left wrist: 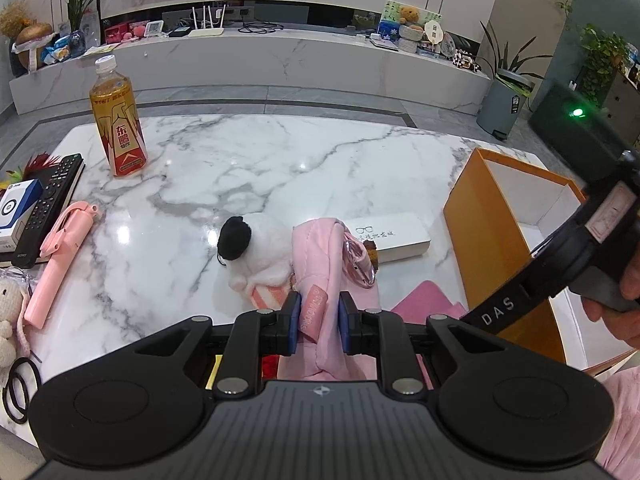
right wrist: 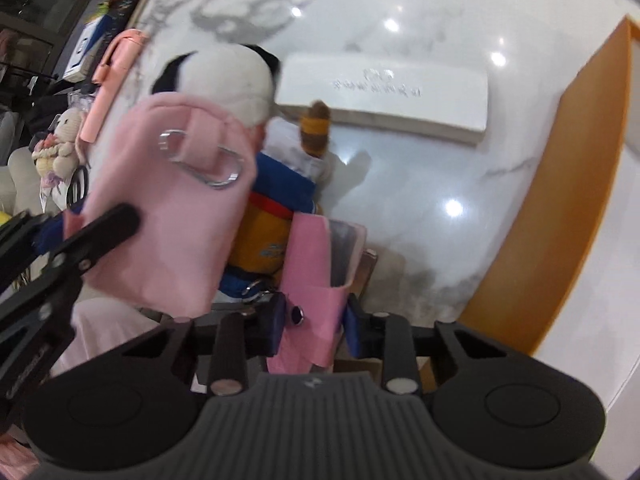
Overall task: Organize objects
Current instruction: 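Lift and carry the pouch and wallet in both tools over the orange box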
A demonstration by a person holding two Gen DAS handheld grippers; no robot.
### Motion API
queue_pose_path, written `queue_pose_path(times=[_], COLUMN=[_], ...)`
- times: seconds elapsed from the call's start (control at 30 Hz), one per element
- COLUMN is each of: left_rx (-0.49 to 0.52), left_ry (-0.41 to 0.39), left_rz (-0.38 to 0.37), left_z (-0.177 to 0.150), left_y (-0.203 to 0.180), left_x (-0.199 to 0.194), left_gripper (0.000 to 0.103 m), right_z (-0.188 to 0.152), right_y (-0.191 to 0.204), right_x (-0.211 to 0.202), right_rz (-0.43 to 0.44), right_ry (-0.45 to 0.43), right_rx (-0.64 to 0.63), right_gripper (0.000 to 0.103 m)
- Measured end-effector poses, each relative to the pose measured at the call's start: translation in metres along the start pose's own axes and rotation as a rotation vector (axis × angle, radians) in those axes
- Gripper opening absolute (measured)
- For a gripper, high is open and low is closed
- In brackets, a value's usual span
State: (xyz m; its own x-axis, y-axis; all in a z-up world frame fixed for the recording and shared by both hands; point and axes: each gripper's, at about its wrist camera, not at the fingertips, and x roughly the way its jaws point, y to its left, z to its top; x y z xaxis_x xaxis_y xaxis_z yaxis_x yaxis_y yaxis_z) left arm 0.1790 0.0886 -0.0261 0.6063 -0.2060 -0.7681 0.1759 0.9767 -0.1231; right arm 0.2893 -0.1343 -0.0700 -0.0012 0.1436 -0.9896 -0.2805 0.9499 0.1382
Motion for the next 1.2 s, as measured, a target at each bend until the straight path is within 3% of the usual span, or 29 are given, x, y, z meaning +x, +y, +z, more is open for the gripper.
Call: queue_pose_path(times=[0.2, 0.37, 0.53, 0.67, 0.73, 0.9, 1.2], left_rx=[0.018, 0.045, 0.119, 0.223, 0.298, 0.433, 0.54], left_ry=[-0.03, -0.087, -0.132, -0.101, -0.063, 0.029, 0.115], left_rz=[-0.012, -0.055, -0.136, -0.189, -0.199, -0.118, -0.002], left_z=[0.005, 0.018, 0.029, 0.029, 0.025, 0.008, -0.008], left_y=[-0.018, -0.05, -0.102, -0.154, -0.182, -0.227, -0.25], left_x=[-0.017, -0.044, -0.06, -0.046, -0.029, 0.018, 0.048], left_gripper=[0.023, 0.022, 0.022, 0.022, 0.022, 0.022, 0.023], right_z=[-0.018, -0.05, -0.093, -0.125, -0.135, -0.147, -0.139], right_y=[0.009, 0.005, -0.017, -0.05, -0.073, -0.118, -0.156], right_x=[-0.03, -0.086, -0.141, -0.163, -0.161, -0.128, -0.06], right_rz=[0.027, 0.043, -0.01, -0.078, -0.098, -0.094, 0.064], right_ry=[-0.107, -0.24, -0.38, -0.461, -0.474, -0.455, -0.411], right_rx=[-0.019, -0.02, 0.022, 0.104, 0.165, 0.282, 0.427], right_gripper=[0.028, 0.027, 0.027, 0.026, 0.025, 0.023, 0.023])
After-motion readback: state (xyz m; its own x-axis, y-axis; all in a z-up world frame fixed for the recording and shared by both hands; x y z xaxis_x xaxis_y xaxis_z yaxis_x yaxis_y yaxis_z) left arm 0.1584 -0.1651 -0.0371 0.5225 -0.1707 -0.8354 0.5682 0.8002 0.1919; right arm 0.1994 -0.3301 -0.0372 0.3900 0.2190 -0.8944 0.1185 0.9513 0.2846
